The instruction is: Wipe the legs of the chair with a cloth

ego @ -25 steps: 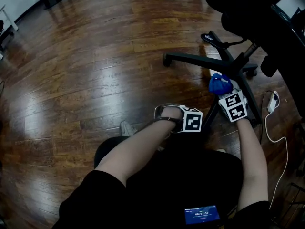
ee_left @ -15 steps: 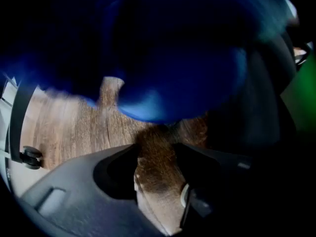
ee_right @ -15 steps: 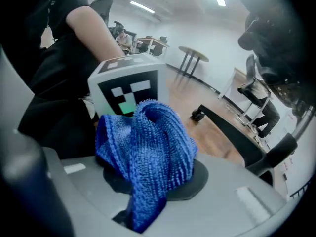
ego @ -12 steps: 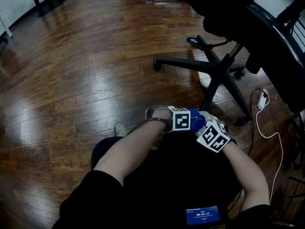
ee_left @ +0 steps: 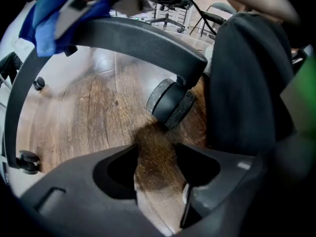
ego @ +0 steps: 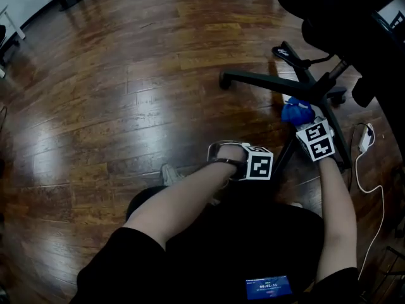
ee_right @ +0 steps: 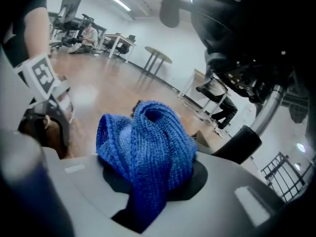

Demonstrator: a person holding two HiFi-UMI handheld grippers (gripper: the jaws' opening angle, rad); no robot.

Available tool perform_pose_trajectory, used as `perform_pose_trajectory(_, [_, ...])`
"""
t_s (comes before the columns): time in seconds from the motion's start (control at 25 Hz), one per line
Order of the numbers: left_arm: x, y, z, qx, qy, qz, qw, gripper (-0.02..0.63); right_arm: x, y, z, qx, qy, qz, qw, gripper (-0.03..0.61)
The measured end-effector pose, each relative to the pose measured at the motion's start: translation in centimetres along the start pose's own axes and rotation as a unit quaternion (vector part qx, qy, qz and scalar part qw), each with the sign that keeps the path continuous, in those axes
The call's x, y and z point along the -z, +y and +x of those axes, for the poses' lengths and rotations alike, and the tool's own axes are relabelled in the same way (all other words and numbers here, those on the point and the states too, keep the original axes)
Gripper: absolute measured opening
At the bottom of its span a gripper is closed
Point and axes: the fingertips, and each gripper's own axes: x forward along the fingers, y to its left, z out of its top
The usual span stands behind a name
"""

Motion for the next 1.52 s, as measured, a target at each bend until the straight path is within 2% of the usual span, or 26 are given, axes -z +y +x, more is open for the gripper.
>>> perform_pose_trajectory(0.08, [0.0, 0.0, 0.1, 0.003, 0.005, 0.002, 1.0, 0.255, -0.1, -2.7, 1.1, 0.037, 0.015, 0.014, 0.999, 0.101])
perform_pose_trajectory(0.16, [-0.1, 0.0, 0.1, 0.003, 0.006, 0.004, 1.0, 0.255, -0.2, -4.1, 1.6, 0.057, 0.028, 0.016, 0.998, 0.101])
perform_pose_trajectory(0.28, [0.0, 0.2, 0.2, -0.001, 0.007, 0.002, 1.0, 0.255, -0.5, -4.0, 1.5, 0.067, 0.018, 0.012, 0.998, 0.097])
perform_pose_trajectory(0.36, [0.1, 0.1, 0.3, -0.003, 0.006, -0.001, 1.0, 0.255, -0.3, -2.7, 0.9, 0.058, 0.011, 0.014, 0.998, 0.094])
perform_pose_trajectory(0.48, [0.1, 0.1, 0.3, -0.005, 0.0, -0.004, 1.0, 0.255, 0.2, 0.9, -0.4, 0.012, 0.013, -0.003, 1.0, 0.092])
perform_pose_trajectory(0.64, [0.3, 0.2, 0.3, -0.009, -0.006, -0.007, 0.9999, 0.255, 0.5, 8.6, -3.1, -0.061, 0.008, -0.054, 0.997, 0.092])
perform_pose_trajectory(0.84, [0.4, 0.2, 0.3, -0.014, -0.009, -0.013, 0.9998, 0.255, 0.6, 16.7, -6.4, -0.151, 0.008, -0.114, 0.982, 0.092])
perform_pose_trajectory(0.96, [0.7, -0.1, -0.1, -0.013, -0.002, -0.019, 0.9997, 0.255, 0.8, 18.5, -7.0, -0.168, 0.015, -0.153, 0.974, 0.092])
perform_pose_trajectory(1.08, [0.4, 0.0, -0.1, -0.009, -0.008, -0.015, 0.9998, 0.255, 0.8, 17.9, -6.7, -0.166, 0.012, -0.169, 0.971, 0.098])
perform_pose_trajectory(1.2, [0.1, 0.1, 0.0, -0.004, -0.018, -0.007, 0.9998, 0.255, 0.4, 15.5, -5.4, -0.14, 0.004, -0.159, 0.977, 0.098])
perform_pose_trajectory(1.4, [0.2, -0.1, -0.2, 0.003, -0.004, -0.007, 1.0, 0.255, 0.3, 6.8, -2.1, -0.057, -0.004, -0.079, 0.995, 0.098])
perform_pose_trajectory(1.52, [0.0, 0.0, -0.1, 0.002, -0.001, -0.003, 1.0, 0.255, 0.1, 1.4, -0.1, -0.01, 0.007, -0.038, 0.999, 0.098])
